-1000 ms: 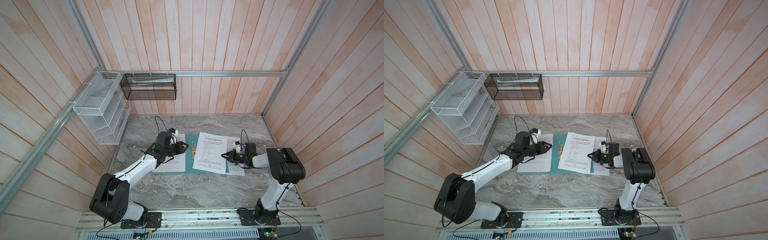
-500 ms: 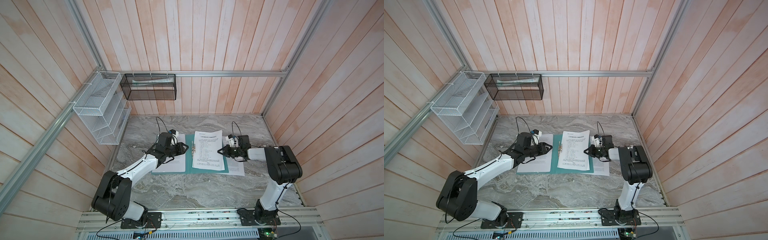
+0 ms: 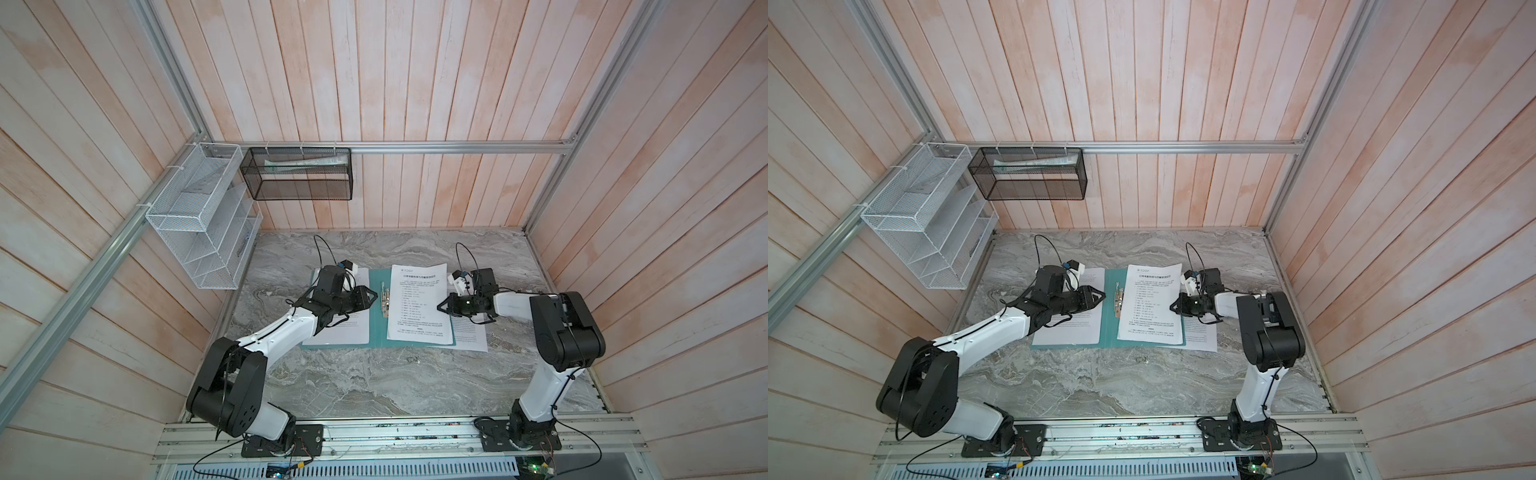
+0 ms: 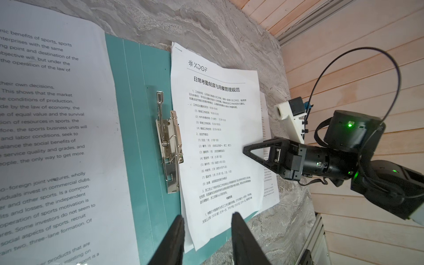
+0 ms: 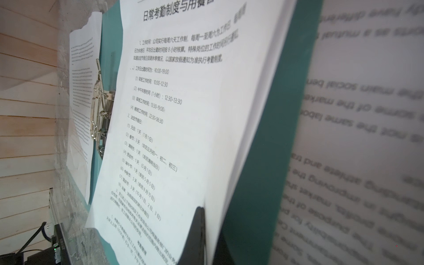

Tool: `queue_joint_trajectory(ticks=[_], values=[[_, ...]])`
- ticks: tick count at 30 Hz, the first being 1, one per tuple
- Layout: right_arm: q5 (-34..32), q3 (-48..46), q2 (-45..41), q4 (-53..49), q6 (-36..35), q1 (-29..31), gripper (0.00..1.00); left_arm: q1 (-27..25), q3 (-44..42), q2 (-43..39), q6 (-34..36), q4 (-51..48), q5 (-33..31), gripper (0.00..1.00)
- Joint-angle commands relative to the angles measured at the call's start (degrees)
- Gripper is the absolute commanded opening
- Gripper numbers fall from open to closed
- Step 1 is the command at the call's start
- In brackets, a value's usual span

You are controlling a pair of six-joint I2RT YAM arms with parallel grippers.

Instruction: Put the files into the folder

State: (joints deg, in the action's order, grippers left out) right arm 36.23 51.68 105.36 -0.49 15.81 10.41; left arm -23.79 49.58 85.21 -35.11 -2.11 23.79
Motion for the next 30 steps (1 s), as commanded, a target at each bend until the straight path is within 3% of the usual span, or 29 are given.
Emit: queue_joint_trajectory(ticks=[1,15,29,30], values=[[0.59,0.78,-0.56,-2.93,-2.97,-0.27,0.00,-0.38,-0.60,0.44,0.77,1.07,0.82,0.37],[2.69,5.75,2.48,-8.09,-8.19,2.64,0.00,-0.55,-0.91,1.01,0.75,1.07,1.16,0.37],[-0.85,9.86,4.98,-12.00,-8.91,2.75,0.00,-0.82,-1.02,1.23,0.75,1.23,1.10,0.37],[-1.05,10.12,5.03,-12.17,-8.66,2.77,0.04,-0.90,-1.02,1.37,0.75,1.24,1.08,0.37]])
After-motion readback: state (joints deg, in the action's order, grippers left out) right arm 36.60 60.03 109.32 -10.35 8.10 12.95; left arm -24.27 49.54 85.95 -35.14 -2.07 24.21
